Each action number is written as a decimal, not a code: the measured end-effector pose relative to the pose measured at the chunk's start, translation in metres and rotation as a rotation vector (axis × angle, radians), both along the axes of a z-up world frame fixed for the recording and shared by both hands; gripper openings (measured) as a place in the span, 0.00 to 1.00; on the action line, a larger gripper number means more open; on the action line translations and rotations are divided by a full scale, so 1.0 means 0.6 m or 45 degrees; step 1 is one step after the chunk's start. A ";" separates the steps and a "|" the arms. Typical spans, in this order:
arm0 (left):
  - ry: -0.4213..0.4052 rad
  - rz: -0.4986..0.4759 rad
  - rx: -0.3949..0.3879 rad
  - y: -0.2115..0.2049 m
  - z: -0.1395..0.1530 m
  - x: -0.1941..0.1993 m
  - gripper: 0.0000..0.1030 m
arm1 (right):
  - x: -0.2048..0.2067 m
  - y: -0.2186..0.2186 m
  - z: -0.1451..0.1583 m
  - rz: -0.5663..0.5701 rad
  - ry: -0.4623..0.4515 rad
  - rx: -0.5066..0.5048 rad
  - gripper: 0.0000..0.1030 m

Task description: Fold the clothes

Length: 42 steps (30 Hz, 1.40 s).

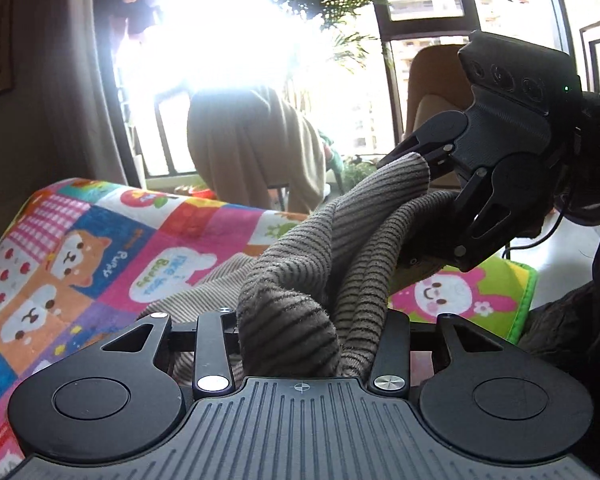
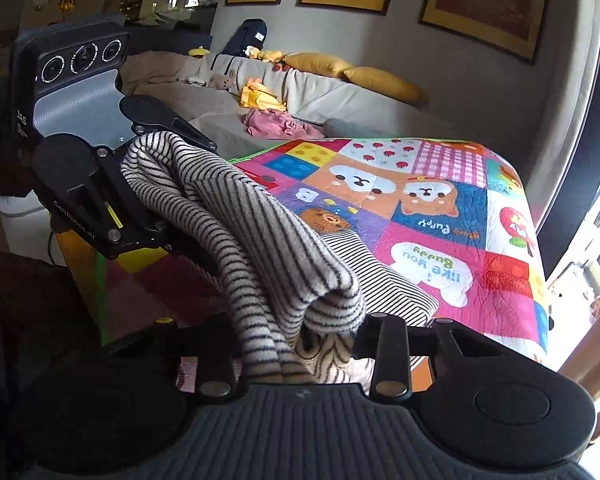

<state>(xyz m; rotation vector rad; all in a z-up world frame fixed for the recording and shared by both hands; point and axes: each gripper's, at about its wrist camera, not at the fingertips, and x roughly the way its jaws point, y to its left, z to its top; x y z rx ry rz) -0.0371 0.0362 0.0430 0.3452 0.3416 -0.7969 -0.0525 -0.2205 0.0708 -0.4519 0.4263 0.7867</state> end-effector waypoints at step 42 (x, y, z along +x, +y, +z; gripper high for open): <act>0.468 0.315 -0.302 0.030 -0.056 0.358 0.64 | 0.290 -0.005 -0.102 -0.486 0.135 0.213 0.62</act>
